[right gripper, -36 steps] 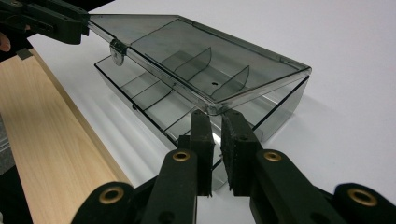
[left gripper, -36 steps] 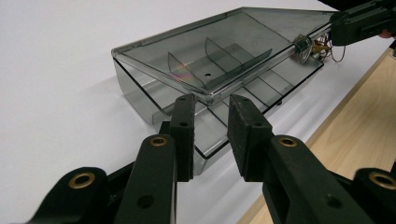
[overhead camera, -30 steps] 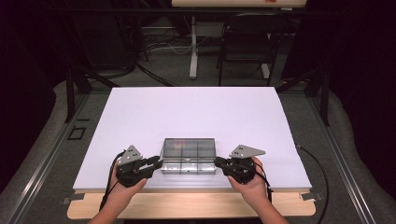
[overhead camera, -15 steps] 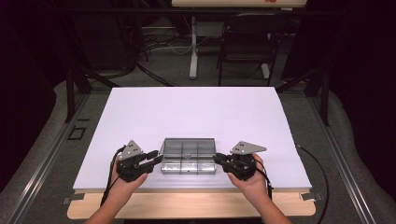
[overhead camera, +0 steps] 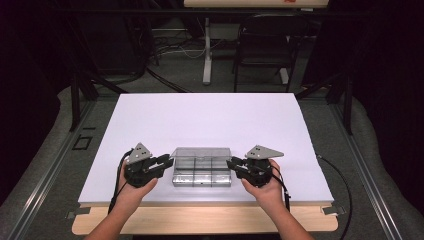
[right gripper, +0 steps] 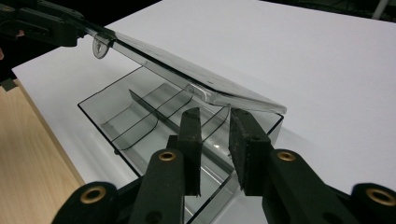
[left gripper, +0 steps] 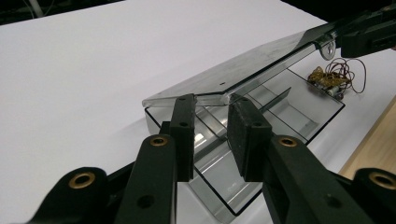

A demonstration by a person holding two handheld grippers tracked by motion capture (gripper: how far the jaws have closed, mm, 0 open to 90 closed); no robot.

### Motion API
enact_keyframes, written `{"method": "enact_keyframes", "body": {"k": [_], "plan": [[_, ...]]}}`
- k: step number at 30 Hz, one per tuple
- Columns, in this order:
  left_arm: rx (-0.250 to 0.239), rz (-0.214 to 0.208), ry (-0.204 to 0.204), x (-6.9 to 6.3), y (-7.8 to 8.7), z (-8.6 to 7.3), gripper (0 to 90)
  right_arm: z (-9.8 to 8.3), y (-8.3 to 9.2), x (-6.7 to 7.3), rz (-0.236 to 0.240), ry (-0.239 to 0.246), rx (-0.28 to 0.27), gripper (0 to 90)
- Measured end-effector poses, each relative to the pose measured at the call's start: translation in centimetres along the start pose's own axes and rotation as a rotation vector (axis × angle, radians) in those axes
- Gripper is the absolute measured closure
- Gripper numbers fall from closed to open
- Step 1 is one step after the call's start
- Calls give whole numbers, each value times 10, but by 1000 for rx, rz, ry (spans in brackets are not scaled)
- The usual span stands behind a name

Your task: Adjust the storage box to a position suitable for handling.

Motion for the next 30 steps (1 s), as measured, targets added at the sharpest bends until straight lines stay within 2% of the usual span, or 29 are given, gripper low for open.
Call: {"method": "enact_keyframes", "body": {"k": [18, 30], "plan": [[-8, 6, 0, 4, -5, 9, 745, 12, 2, -11, -32, -20, -33, 750], [-17, 13, 15, 9, -10, 16, 751, 19, -6, -16, -42, -21, -35, 752]]}}
Point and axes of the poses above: each handheld gripper's, and its own axes: y roughly backward along the jaws, z roughly out of its top, x roughly to its left, the point moved 8 cm from there along -y, roughly forward along the jaws, and after that the axes turned 2 degrees about -y, right-handed, at the moved point
